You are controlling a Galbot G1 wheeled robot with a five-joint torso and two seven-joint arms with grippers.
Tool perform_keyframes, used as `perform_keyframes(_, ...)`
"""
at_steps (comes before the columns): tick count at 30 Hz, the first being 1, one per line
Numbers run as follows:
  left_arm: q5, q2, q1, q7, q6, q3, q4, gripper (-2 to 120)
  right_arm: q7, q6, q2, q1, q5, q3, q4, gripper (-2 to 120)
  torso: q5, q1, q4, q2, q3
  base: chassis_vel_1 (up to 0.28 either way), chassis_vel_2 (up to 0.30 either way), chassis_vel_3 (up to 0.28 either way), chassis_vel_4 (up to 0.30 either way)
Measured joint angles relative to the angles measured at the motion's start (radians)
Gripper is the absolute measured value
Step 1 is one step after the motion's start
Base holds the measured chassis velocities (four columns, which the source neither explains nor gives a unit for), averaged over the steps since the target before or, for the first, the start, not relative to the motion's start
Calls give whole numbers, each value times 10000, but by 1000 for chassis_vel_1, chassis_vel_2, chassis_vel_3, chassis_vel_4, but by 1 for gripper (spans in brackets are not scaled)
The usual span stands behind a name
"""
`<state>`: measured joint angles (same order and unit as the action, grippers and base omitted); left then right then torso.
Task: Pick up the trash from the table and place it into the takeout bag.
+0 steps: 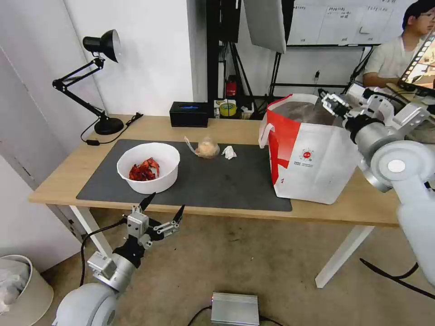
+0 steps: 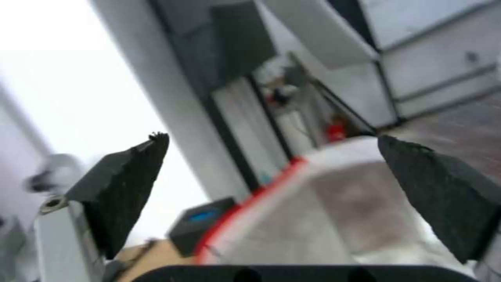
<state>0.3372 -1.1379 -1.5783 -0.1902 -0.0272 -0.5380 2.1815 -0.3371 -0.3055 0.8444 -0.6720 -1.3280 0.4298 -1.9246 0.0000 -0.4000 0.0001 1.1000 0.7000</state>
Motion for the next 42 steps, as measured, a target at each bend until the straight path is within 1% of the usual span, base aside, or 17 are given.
perform_keyframes(1, 0, 0, 0, 0, 0, 0, 0, 100, 0, 0, 0, 0, 0, 0, 0, 99, 0, 0, 0, 0, 0, 0, 0, 0, 0)
perform_keyframes(5, 5, 0, 6, 10, -33, -38, 27, 100, 1394, 93, -298, -598, 587, 25, -637, 100, 0, 0, -1, 0, -1, 0, 0, 0, 0)
perform_keyframes(6, 5, 0, 6, 10, -33, -38, 27, 100, 1394, 93, -298, -598, 587, 25, -637, 100, 0, 0, -1, 0, -1, 0, 0, 0, 0)
perform_keyframes(8, 1, -11, 6, 16, -103, -64, -10, 100, 1985, 93, -492, -1059, 1046, 47, -932, 100, 1, 0, -1, 0, -1, 0, 0, 0, 0)
perform_keyframes(9, 1, -11, 6, 16, -103, -64, -10, 100, 1985, 93, -492, -1059, 1046, 47, -932, 100, 1, 0, -1, 0, -1, 0, 0, 0, 0)
perform_keyframes(11, -13, -32, 15, 16, -167, -108, -58, 100, 2770, 202, -788, -1769, 1912, 121, -1309, 100, 1, 1, 0, 0, -1, 0, 0, 0, 0)
perform_keyframes(14, -36, -32, 22, 16, -187, -139, -85, 100, 3119, 322, -917, -2085, 2271, 180, -1450, 100, 1, 0, -1, 0, -1, 0, 0, 0, 0)
perform_keyframes(17, -60, -19, 27, 11, -243, -223, -188, 100, 4024, 773, -1289, -3246, 3134, 444, -1796, 100, 0, 0, -2, 0, -1, 0, 0, 0, 0)
perform_keyframes(21, -63, -19, 26, 1, -253, -246, -223, 100, 4428, 1025, -1406, -3919, 3586, 575, -1899, 100, 1, 0, -2, 0, -1, 0, 0, 0, 0)
perform_keyframes(24, -62, -11, -10, -178, -257, -355, -270, 100, 4904, 1471, -1546, -5100, 4163, 777, -2085, 100, 1, 0, -3, 0, 0, 0, 0, 0, 0)
perform_keyframes(27, -60, -14, -41, -247, -261, -410, -286, 100, 5022, 1674, -1578, -5511, 4394, 802, -2117, 100, 0, 1, -4, 1, -1, 0, 0, 0, 0)
perform_keyframes(28, -60, -35, -104, -321, -264, -465, -311, 100, 5070, 1958, -1549, -5939, 4689, 784, -2115, 100, 0, 1, -2, 0, 0, 0, 0, 0, 0)
perform_keyframes(30, -63, -41, -129, -344, -267, -476, -330, 100, 5054, 2071, -1480, -6066, 4793, 732, -2103, 100, 0, 1, -2, 1, -1, 0, 0, 0, 0)
perform_keyframes(32, -96, -61, -163, -357, -277, -484, -424, 100, 4642, 2276, -1181, -6300, 5030, 534, -2095, 100, 0, 0, -1, 0, -1, 0, 0, 0, 0)
perform_keyframes(33, -96, -61, -163, -357, -277, -484, -424, 100, 4642, 2276, -1181, -6300, 5030, 534, -2095, 100, 0, 0, -1, 0, -1, 0, 0, 0, 0)
perform_keyframes(36, -119, -92, -168, -354, -288, -473, -566, 100, 3898, 2694, -748, -6548, 5429, 164, -2087, 100, -3, 0, -1, 1, 0, 0, 0, 0, 0)
perform_keyframes(42, -137, -114, -118, -342, -291, -407, -728, 100, 3195, 3339, -155, -6862, 6079, -262, -1881, 100, 0, 0, -1, 0, -1, 0, 0, 0, 0)
